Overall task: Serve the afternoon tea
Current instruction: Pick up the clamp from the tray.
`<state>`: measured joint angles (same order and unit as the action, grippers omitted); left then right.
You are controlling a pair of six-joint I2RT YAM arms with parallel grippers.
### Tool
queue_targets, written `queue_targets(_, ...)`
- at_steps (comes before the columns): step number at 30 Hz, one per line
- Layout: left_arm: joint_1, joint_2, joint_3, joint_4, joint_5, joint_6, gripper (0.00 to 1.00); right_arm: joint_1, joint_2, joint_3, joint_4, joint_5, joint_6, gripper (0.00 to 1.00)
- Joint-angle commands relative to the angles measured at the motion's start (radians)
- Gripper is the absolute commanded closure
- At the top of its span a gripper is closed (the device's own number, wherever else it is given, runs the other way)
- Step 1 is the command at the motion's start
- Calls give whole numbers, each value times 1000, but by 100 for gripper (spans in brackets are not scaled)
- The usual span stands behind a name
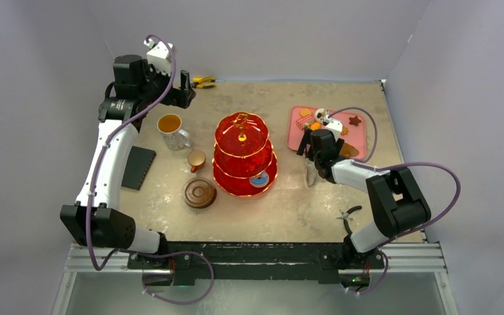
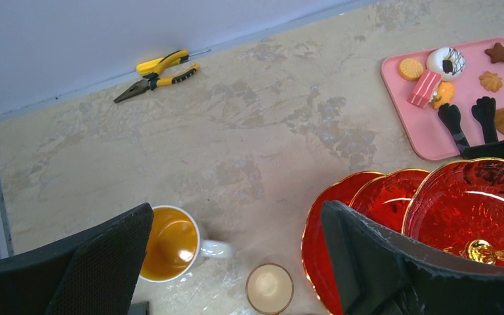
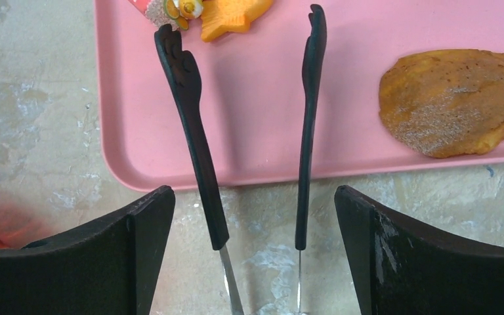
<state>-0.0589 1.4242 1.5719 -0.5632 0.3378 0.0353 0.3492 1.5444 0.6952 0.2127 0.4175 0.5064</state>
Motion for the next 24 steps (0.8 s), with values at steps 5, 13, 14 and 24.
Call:
queue_targets(5, 7, -25, -3, 51, 17, -28, 1, 30, 60, 53, 32, 64, 25, 12)
queue_targets(13, 7, -24, 6, 47, 20, -43, 1, 72, 109, 110, -49, 148, 55, 30)
queue_targets(14, 7, -25, 9, 44, 20, -42, 1, 73, 98, 110, -50, 148, 46, 33)
queue_targets(24, 8, -27, 22, 37, 25, -40, 1, 43, 52, 336, -338, -22, -113, 39)
